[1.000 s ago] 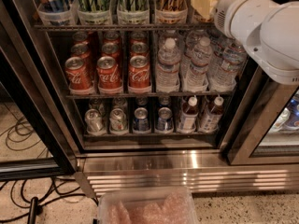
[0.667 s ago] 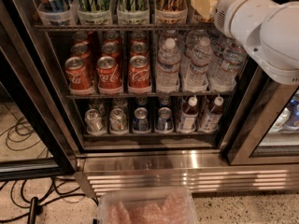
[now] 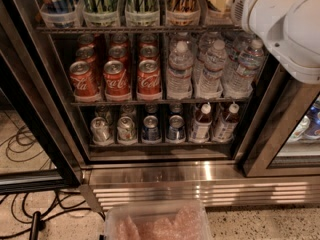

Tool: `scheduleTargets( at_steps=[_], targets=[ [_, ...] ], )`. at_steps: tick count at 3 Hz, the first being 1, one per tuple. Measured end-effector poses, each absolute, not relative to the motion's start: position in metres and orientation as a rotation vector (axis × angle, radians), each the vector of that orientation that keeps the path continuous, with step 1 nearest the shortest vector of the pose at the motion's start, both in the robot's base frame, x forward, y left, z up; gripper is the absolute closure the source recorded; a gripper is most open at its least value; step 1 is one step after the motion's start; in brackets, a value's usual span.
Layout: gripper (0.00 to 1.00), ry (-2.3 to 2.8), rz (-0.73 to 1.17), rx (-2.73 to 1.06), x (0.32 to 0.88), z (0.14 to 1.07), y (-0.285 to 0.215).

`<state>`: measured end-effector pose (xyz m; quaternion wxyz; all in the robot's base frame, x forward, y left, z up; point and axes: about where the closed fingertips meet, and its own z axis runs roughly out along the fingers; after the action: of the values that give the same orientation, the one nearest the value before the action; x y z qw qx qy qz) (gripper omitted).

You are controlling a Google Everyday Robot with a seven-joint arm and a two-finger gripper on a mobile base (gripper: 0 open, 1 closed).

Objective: Pick orange can from top shelf of fridge

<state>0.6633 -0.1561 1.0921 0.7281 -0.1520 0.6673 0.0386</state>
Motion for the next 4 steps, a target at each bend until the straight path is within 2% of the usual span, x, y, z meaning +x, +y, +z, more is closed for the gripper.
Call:
scheduleTargets(
  at_steps=[4],
  targets=[
    [1.00,1.433,0.083,-0.322,0.665,1.113,-0.160]
  ],
)
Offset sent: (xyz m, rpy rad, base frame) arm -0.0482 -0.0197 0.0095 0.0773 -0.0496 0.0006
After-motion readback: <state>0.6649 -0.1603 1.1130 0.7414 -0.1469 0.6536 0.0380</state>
